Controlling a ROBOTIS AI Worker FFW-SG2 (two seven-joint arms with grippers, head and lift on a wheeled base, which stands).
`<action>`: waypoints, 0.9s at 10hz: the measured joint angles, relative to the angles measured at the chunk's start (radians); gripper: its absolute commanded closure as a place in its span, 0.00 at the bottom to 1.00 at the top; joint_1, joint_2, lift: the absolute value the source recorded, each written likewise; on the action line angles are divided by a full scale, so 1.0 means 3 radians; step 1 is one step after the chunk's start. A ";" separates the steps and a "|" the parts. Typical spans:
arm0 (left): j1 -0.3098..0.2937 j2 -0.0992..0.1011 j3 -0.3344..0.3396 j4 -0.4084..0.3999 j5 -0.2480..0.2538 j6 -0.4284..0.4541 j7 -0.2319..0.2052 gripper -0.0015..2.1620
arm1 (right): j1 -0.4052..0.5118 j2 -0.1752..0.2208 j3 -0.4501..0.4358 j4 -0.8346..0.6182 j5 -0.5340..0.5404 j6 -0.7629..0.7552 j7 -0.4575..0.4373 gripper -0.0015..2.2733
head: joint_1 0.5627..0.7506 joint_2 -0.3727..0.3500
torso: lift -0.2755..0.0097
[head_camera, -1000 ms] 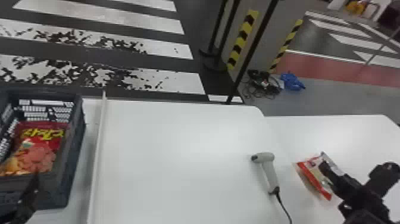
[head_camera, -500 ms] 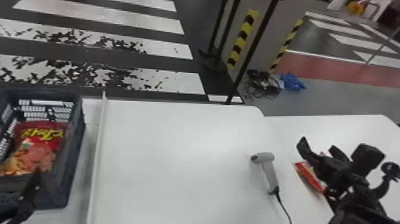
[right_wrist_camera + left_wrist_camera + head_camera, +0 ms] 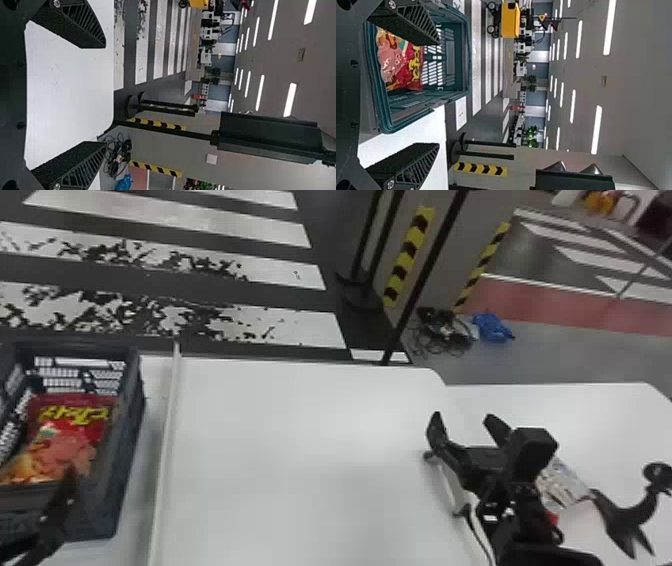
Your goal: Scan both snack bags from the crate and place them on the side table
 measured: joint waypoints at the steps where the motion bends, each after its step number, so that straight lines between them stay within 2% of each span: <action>1: 0.0001 0.0006 0.0002 -0.0005 0.0000 0.0000 0.0000 0.04 | 0.0099 0.0000 0.0267 0.0000 0.0091 -0.0184 -0.0187 0.03 | 0.70 0.16 | 0.62; 4: 0.0013 0.0023 0.0006 -0.0030 0.0000 0.0012 0.0000 0.04 | 0.0306 0.0000 0.0939 0.0047 0.0256 -0.0496 -0.0652 0.03 | 0.70 0.33 | 0.62; 5: 0.0018 0.0029 0.0011 -0.0044 0.0000 0.0020 -0.0001 0.04 | 0.0342 0.0000 0.1108 0.0077 0.0345 -0.0560 -0.0836 0.03 | 0.70 0.36 | 0.62; 7: 0.0014 0.0034 0.0014 -0.0053 0.0000 0.0047 -0.0005 0.04 | 0.0361 0.0000 0.1313 0.0225 0.0424 -0.0683 -0.1045 0.03 | 0.70 0.41 | 0.62; 9: -0.0013 0.0045 0.0020 -0.0054 0.0002 0.0115 -0.0005 0.04 | 0.0345 0.0000 0.1342 0.0345 0.0420 -0.0776 -0.1054 0.03 | 0.70 0.43 | 0.62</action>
